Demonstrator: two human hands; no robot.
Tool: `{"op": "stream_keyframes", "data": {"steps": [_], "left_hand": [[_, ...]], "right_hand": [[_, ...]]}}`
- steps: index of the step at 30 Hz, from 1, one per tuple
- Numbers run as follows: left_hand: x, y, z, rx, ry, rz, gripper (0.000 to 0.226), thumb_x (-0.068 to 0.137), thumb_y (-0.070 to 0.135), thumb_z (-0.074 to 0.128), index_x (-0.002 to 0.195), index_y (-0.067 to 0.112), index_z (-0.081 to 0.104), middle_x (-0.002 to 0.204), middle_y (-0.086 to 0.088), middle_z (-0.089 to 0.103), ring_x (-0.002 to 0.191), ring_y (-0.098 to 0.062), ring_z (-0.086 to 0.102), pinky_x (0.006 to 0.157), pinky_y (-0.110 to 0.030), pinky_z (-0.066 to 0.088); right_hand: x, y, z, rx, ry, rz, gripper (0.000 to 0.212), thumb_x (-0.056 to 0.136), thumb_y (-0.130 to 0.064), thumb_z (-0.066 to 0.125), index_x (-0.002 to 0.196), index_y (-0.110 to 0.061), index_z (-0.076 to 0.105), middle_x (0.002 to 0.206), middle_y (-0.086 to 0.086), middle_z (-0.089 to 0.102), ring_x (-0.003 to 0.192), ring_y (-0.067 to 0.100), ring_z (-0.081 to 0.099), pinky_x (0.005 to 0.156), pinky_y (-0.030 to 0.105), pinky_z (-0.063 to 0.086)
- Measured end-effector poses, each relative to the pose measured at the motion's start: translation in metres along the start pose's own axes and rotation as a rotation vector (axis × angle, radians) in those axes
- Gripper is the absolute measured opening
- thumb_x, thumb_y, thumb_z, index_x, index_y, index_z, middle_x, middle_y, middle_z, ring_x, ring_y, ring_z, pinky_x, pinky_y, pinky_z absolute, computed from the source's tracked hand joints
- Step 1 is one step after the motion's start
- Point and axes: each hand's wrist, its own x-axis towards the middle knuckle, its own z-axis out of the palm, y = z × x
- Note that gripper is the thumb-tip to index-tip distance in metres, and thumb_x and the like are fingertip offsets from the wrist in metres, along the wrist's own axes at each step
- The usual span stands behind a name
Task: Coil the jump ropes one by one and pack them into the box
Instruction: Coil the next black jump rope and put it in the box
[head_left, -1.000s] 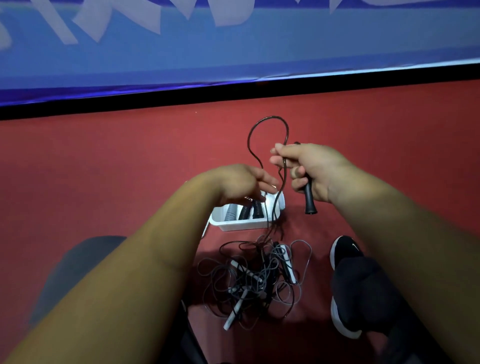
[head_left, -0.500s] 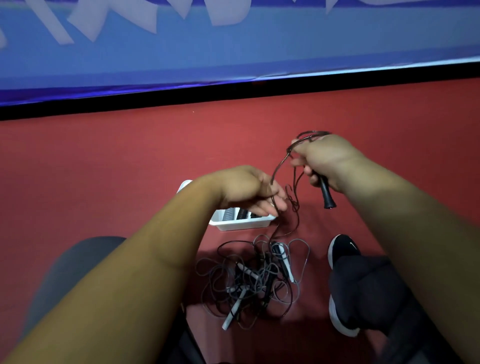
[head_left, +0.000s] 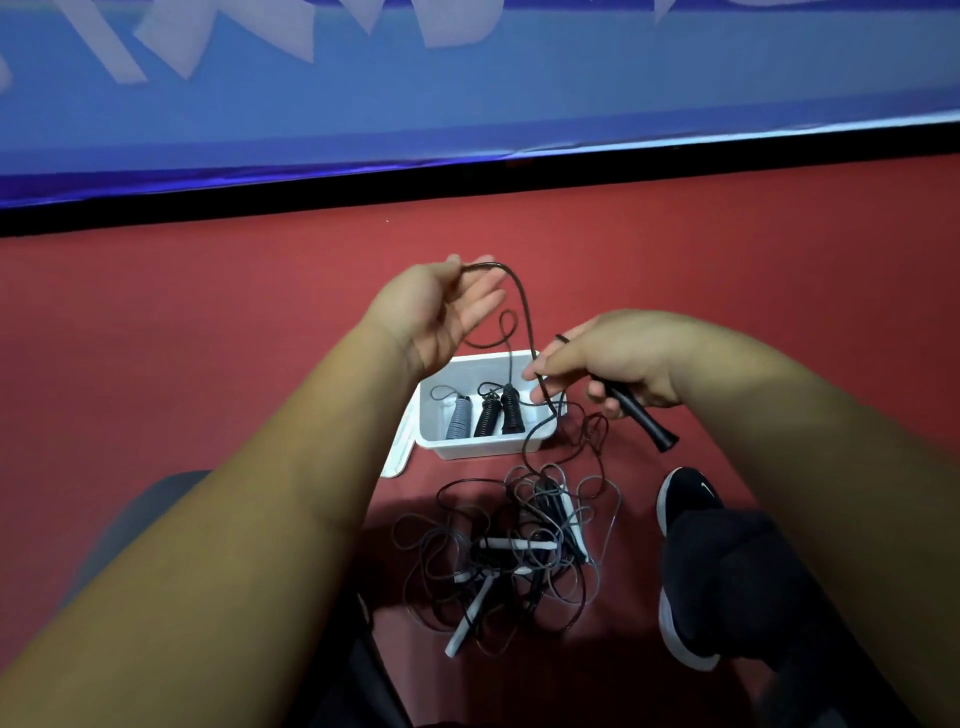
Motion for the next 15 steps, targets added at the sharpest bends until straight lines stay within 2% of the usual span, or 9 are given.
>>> {"op": "stream_keyframes", "data": {"steps": [2,5,7,10,13,15], "left_hand": [[0.003,0.001,-0.003,0.032,0.019,0.009,0.025,0.113,0.016,0.040,0.126,0.000,0.054,0.085,-0.013,0.079,0.082,-0.023,0.079,0.077,-0.041,0.066],[0.004,-0.003,-0.003,0.107,0.010,-0.041,0.022,0.112,0.020,0.039,0.106,0.006,0.054,0.096,-0.011,0.080,0.090,-0.022,0.078,0.087,-0.040,0.063],[0.003,-0.007,-0.001,0.157,0.001,-0.066,0.018,0.111,0.015,0.038,0.106,0.007,0.054,0.099,-0.010,0.079,0.093,-0.022,0.078,0.088,-0.039,0.062],[0.002,-0.015,0.000,0.312,-0.006,-0.077,0.020,0.105,0.002,0.035,0.111,0.007,0.053,0.108,-0.010,0.077,0.098,-0.023,0.076,0.086,-0.036,0.062],[-0.001,-0.026,-0.001,0.594,-0.025,-0.129,0.031,0.100,-0.006,0.035,0.115,0.008,0.058,0.107,-0.010,0.076,0.092,-0.023,0.076,0.080,-0.035,0.062],[-0.002,-0.034,-0.003,0.795,-0.102,-0.151,0.036,0.096,-0.010,0.039,0.112,0.010,0.064,0.107,-0.011,0.074,0.091,-0.024,0.074,0.083,-0.038,0.059]], "right_hand": [[0.000,-0.002,0.003,0.018,0.047,-0.060,0.016,0.103,-0.019,0.065,0.114,-0.009,0.072,0.095,0.008,0.083,0.044,0.008,0.037,0.044,0.019,0.036],[0.003,-0.005,0.004,0.195,0.075,-0.106,0.014,0.103,-0.014,0.063,0.112,-0.004,0.067,0.088,0.008,0.081,0.046,0.009,0.036,0.045,0.021,0.032],[0.006,-0.006,0.002,0.354,0.058,-0.132,0.017,0.106,-0.014,0.059,0.111,-0.002,0.069,0.078,0.005,0.071,0.046,0.007,0.037,0.042,0.022,0.031],[0.007,-0.009,0.000,0.521,0.050,-0.209,0.026,0.109,-0.016,0.056,0.123,0.002,0.068,0.073,0.002,0.060,0.047,0.005,0.036,0.044,0.022,0.032],[0.002,-0.013,-0.002,0.637,0.005,-0.298,0.021,0.109,-0.016,0.056,0.119,-0.001,0.066,0.072,0.000,0.053,0.046,0.003,0.032,0.044,0.019,0.029],[-0.003,-0.017,-0.005,0.718,-0.028,-0.334,0.020,0.110,-0.016,0.053,0.118,-0.002,0.066,0.072,-0.002,0.052,0.044,0.002,0.030,0.044,0.018,0.025]]}}
